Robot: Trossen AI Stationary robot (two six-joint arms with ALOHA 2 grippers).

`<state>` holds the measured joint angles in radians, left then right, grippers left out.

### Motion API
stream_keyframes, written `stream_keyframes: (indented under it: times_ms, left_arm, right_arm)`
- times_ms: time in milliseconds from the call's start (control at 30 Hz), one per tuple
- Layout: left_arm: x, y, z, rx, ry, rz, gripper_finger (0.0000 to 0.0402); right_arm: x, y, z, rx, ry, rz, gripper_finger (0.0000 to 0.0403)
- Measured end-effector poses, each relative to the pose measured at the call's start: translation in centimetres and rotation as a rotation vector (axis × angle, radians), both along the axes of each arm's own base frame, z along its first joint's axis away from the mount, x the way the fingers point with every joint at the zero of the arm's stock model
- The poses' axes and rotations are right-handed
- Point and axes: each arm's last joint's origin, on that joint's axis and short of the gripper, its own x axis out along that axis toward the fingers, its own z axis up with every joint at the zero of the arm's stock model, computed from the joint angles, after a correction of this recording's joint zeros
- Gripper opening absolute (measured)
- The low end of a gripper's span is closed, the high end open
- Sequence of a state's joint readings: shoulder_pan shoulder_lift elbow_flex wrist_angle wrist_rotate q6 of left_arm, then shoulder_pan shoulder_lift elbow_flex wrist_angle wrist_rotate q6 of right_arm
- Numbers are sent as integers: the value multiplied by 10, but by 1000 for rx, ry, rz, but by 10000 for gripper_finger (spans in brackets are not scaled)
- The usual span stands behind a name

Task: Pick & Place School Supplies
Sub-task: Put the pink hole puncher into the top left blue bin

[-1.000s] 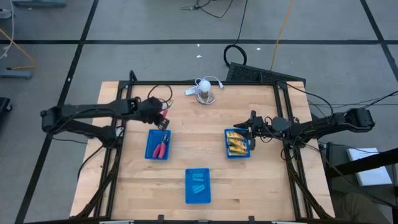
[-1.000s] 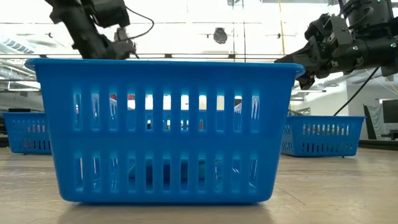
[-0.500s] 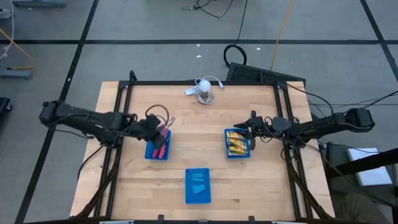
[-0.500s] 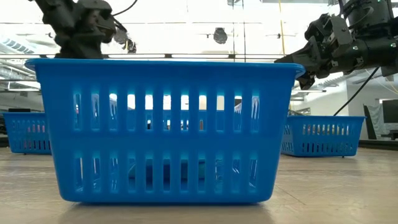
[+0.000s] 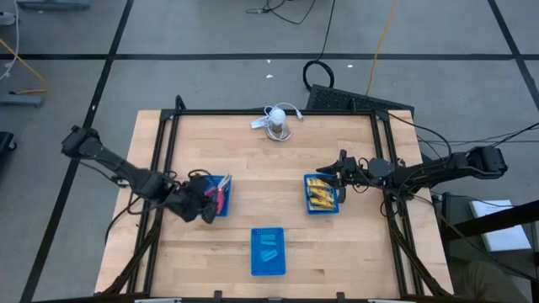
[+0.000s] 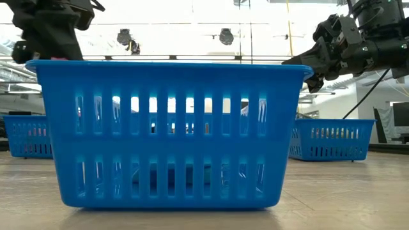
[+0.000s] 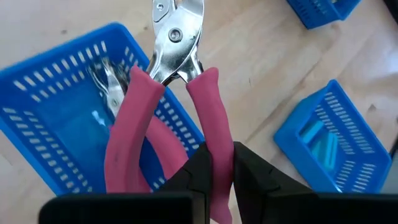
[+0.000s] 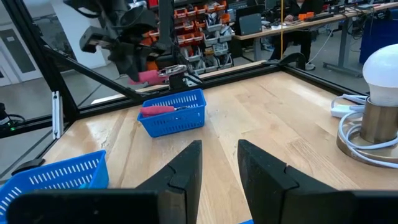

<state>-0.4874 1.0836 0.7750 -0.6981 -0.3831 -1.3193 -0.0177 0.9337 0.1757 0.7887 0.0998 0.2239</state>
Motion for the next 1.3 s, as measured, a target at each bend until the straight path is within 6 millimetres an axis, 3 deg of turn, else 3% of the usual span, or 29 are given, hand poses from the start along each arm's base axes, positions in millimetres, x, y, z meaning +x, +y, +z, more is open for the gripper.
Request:
stream_keyframes:
  times_ms: [233,800,1300]
  left_arm:
    - [-6,-10,-4,-42,-8,26,43]
    - [-23,9,-61,-151,-19,133,39]
    - [-21,13,-66,-174,-35,153,62]
  right_arm:
    - [0,0,0,0,-1,0,93]
    - [0,0,0,0,-5,0,93]
    - [0,0,0,1,-3,0,93]
